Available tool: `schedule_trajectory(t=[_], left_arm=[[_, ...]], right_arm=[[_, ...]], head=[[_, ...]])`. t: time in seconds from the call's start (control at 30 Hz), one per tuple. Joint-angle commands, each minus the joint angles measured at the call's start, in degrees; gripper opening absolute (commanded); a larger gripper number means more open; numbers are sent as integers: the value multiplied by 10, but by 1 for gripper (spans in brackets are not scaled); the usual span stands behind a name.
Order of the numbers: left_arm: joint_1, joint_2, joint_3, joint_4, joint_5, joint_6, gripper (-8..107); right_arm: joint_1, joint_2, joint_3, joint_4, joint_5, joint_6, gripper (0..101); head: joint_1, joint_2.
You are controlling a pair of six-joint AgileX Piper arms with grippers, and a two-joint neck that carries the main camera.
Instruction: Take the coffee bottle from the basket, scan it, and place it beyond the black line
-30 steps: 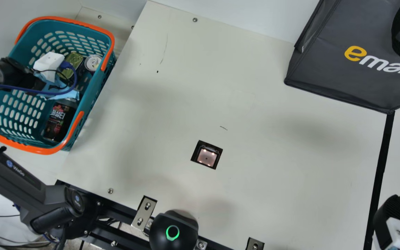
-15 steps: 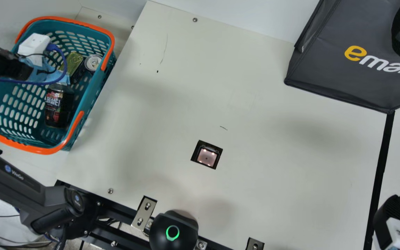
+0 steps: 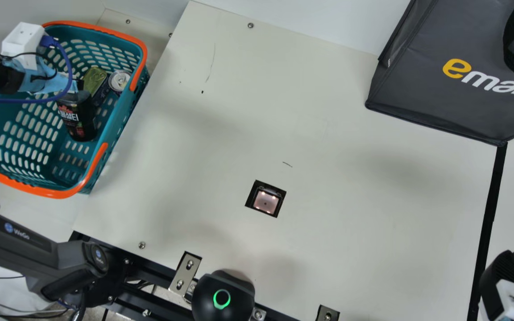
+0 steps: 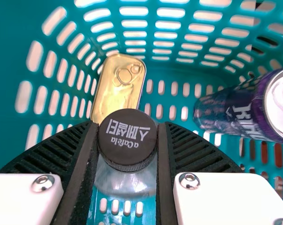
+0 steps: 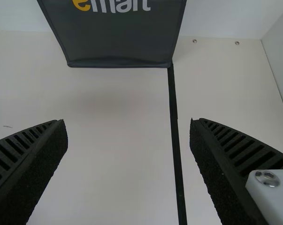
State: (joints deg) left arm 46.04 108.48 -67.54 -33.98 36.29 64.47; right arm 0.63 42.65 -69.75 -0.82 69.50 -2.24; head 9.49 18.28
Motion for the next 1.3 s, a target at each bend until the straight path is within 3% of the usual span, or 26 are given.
schedule_trajectory(t=[0.0, 0.5, 1.27], left_arm=[[2, -11, 1, -7, 4, 1, 10], [34, -87, -21, -62, 55, 21, 10], [51, -156, -120, -91, 165, 1, 10]], right_arm=[[0, 0, 0, 0, 0, 0, 91], [0, 0, 0, 0, 0, 0, 91], [0, 0, 0, 0, -1, 0, 91]], head=[[-16, 1], [-16, 1], [-16, 1]])
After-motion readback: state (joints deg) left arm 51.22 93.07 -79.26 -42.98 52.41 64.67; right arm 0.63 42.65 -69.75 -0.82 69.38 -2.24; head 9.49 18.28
